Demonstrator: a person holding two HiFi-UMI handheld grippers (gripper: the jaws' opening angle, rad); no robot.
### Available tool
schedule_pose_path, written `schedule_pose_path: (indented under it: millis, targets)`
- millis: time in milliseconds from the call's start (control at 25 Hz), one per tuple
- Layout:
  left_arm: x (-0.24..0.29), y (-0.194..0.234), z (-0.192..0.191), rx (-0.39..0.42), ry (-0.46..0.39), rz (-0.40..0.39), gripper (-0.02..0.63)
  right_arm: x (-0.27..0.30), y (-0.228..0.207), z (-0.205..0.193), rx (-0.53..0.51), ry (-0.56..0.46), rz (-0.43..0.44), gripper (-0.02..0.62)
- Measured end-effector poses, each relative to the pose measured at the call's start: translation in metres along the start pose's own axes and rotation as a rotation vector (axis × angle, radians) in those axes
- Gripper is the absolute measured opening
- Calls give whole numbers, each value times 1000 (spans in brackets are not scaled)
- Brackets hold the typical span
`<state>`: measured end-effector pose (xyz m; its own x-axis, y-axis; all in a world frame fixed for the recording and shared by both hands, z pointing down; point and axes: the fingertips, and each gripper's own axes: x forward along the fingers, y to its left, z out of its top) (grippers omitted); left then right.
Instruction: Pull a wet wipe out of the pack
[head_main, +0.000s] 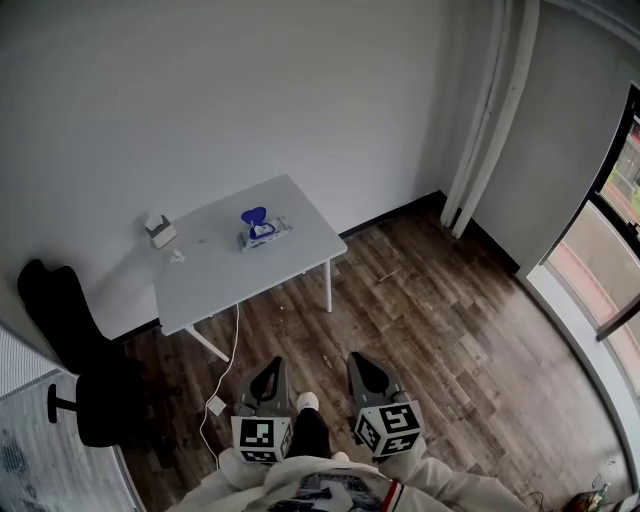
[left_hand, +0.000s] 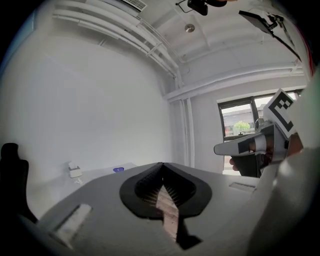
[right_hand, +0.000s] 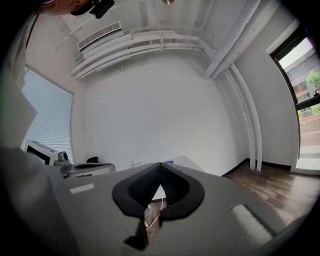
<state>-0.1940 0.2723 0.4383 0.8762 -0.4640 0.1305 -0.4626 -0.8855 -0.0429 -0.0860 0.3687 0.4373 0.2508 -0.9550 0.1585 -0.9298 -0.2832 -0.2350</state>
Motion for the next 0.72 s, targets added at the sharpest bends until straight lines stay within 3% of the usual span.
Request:
schedule_pose_path:
  millis: [320,720]
  targets:
    - [64,33,7,11,-21,3,5,59,-24,13,-17,-1,-15,5]
    - [149,94,-5,-8,32,-3,5,162,-44,14,6,47,-23,5]
